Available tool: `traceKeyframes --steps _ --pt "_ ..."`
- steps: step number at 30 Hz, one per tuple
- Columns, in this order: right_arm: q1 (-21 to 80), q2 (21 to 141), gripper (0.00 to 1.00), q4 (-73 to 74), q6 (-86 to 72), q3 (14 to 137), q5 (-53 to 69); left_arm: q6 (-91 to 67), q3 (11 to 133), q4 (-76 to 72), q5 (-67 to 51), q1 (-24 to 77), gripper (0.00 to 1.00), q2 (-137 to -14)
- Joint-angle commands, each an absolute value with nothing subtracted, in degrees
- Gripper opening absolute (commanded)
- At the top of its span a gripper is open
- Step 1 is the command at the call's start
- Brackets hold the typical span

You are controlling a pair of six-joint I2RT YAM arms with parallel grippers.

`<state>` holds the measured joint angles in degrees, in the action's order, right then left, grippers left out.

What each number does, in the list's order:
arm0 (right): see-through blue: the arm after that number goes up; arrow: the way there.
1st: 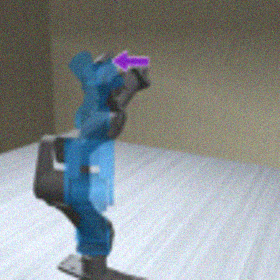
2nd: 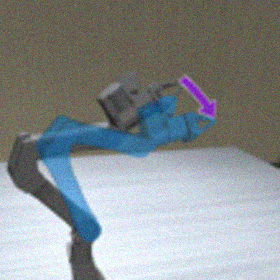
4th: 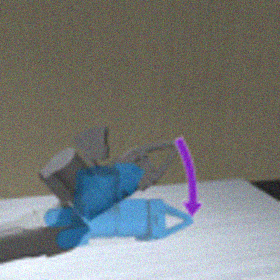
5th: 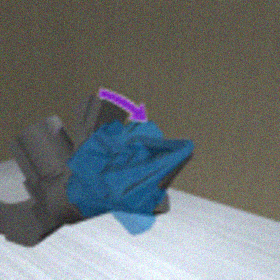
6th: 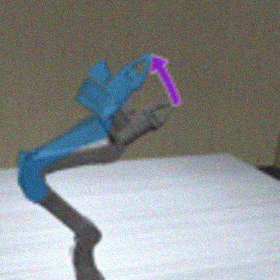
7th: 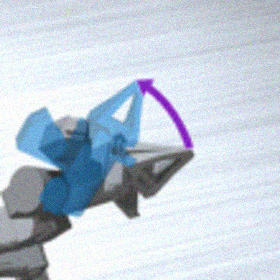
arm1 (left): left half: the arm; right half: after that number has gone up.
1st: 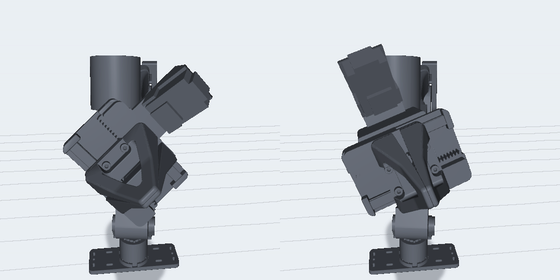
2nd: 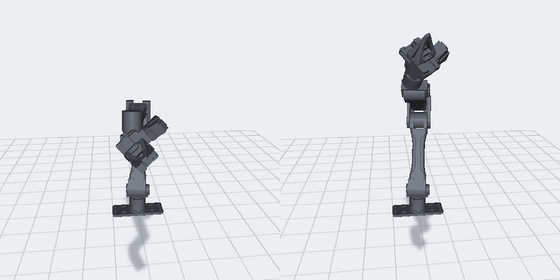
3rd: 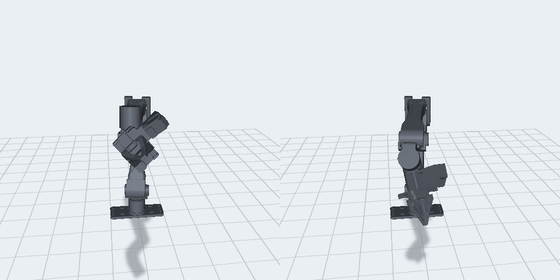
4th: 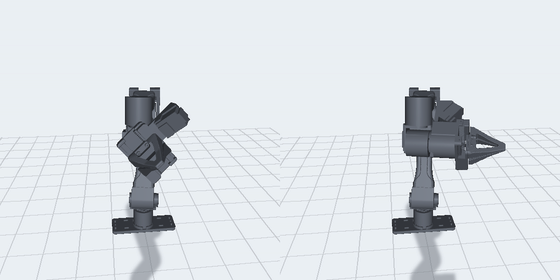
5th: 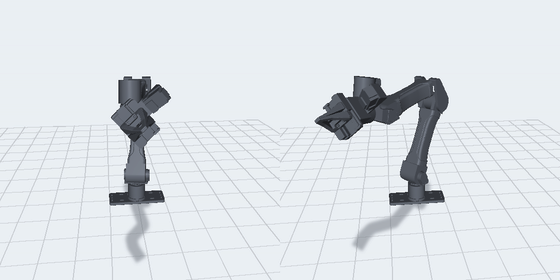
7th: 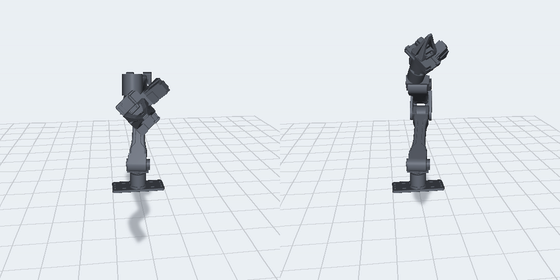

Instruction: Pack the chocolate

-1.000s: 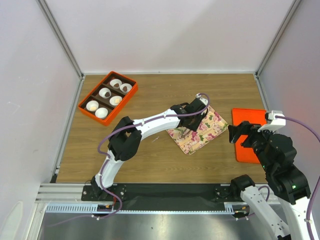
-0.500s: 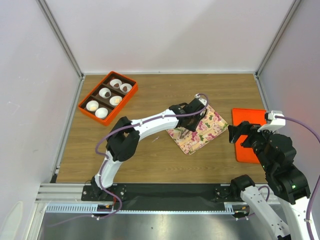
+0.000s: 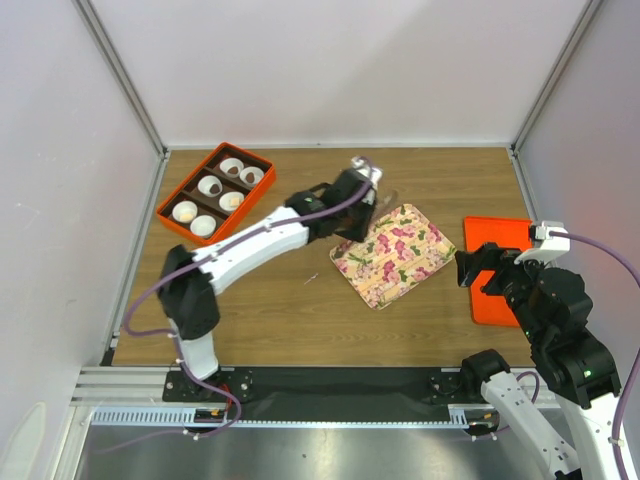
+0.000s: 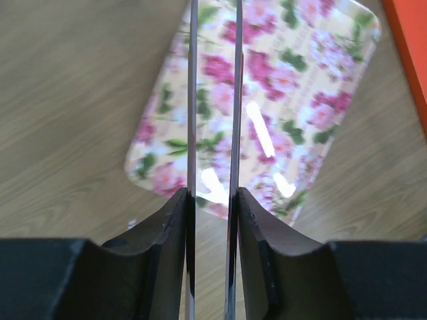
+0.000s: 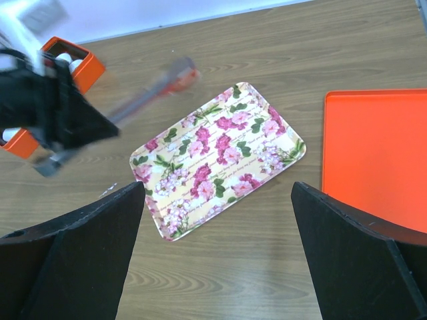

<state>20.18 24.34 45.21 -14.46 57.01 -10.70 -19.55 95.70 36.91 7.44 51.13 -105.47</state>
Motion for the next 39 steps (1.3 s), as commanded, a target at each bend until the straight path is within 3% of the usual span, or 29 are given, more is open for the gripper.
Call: traceKeyframes --steps 1,9,17,26,39 --pt "20.4 24.0 1.00 43.9 -14.5 58.0 -9.7 -20.2 92.0 39.1 9.9 45.7 0.37 -97.0" --pt "20.3 23.7 1.00 43.5 -15.2 57.0 -7.5 -19.5 76.3 40.9 10.2 25.6 0.37 -78.3" --pt "20.3 23.9 1.00 42.1 -15.5 55.7 -6.3 -16.3 66.0 41.5 7.1 5.6 0.38 -68.7" --pt "20.4 23.8 1.00 42.0 -15.5 55.5 -5.9 -15.9 59.2 41.0 8.1 -1.7 0.39 -66.7" --pt "20.3 22.9 1.00 42.6 -15.3 55.5 -6.6 -14.6 56.0 36.6 6.3 -3.7 0.38 -69.5"
